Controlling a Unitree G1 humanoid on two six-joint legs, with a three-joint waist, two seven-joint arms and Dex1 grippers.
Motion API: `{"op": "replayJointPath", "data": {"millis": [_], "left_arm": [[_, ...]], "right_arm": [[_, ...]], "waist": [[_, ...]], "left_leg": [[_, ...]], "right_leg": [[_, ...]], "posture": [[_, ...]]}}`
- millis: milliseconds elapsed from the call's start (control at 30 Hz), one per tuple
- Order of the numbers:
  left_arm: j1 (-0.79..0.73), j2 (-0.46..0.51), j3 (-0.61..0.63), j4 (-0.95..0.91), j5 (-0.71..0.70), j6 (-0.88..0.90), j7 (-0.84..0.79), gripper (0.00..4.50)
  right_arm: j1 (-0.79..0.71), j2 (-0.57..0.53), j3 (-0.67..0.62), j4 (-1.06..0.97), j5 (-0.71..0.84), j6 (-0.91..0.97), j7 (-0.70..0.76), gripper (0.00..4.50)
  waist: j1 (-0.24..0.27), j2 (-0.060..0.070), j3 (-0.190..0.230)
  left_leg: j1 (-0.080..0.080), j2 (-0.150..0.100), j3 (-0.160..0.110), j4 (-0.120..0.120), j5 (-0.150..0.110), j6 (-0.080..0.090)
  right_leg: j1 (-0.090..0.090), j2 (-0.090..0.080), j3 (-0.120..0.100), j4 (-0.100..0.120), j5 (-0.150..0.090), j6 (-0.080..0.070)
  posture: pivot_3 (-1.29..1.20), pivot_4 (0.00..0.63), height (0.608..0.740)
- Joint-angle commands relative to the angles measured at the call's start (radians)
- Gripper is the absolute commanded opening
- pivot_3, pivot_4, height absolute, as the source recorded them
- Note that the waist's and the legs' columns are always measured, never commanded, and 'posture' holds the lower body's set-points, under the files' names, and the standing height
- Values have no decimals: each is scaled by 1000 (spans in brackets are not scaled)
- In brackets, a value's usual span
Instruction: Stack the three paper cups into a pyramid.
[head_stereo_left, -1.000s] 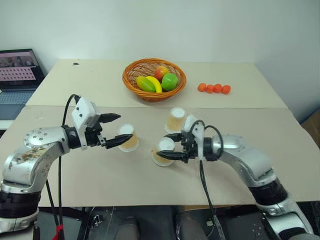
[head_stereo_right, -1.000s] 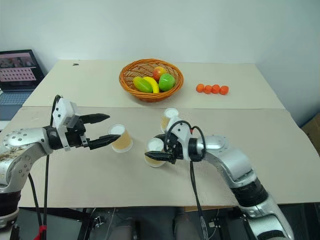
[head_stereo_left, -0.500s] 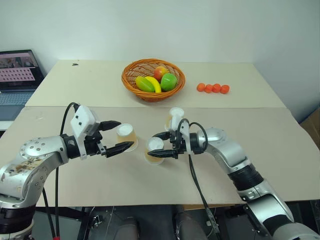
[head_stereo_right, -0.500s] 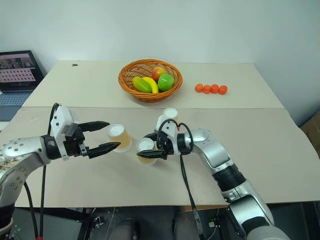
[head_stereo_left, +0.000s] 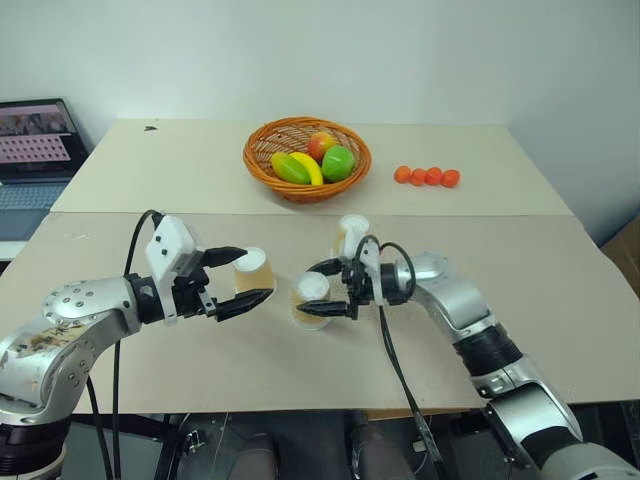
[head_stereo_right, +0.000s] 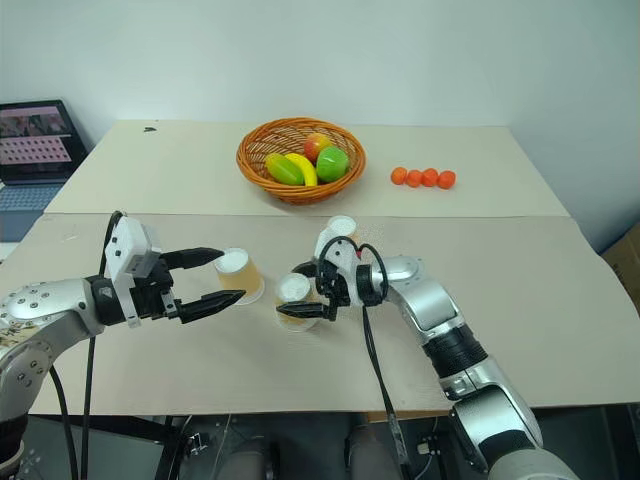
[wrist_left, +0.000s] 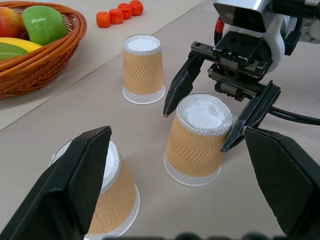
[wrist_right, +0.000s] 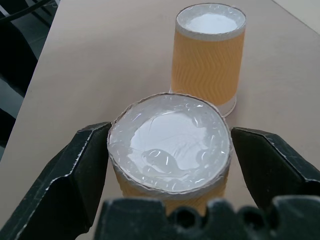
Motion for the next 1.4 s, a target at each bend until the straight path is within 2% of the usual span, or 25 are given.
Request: {"op": "replayJointPath", "data": {"millis": [33,333,567,700,933,1400], "left_arm": [[-21,2,-1,-14,-7,-12,3,4500],[-34,-4,-18,3,-3,-23,-5,4500],[-66,1,-24,34,4,-28,-19,4500],[-104,18,-41,75,33,-56,-45,4500],[-175,-2,-70,118,53,-73,-48,4500],[-138,7,-53,73,62,-66,-37,4500]], "right_arm": [[-50,-10,-99,-75,89,72,13,4432],[-105,-123,-324,-228,314,324,-12,4432],[9,-267,-404,-191,152,171,-132,4432],[153,-316,-423,-98,30,-8,-180,4432],[141,-232,-392,114,-18,-220,-191,4432],[-136,-70,-277,533,-131,-420,-97,4432]], "waist": [[0,0,0],[2,2,2],[3,2,3],[6,2,3],[-23,5,5],[-21,6,6]], "left_leg": [[0,0,0,0,0,0],[0,0,0,-1,0,0],[-1,-1,0,-1,0,0],[-2,-1,0,-1,0,0],[0,-1,1,-1,0,0],[-1,-2,0,-1,0,0]], "right_leg": [[0,0,0,0,0,0],[0,0,0,-1,0,0],[0,-1,0,-2,-1,2],[0,-1,0,-2,-2,4],[0,-1,2,-1,-2,4],[0,-2,1,-2,0,1]], "posture": [[0,150,734],[0,150,734],[0,150,734],[0,150,734],[0,150,734],[0,150,734]]}}
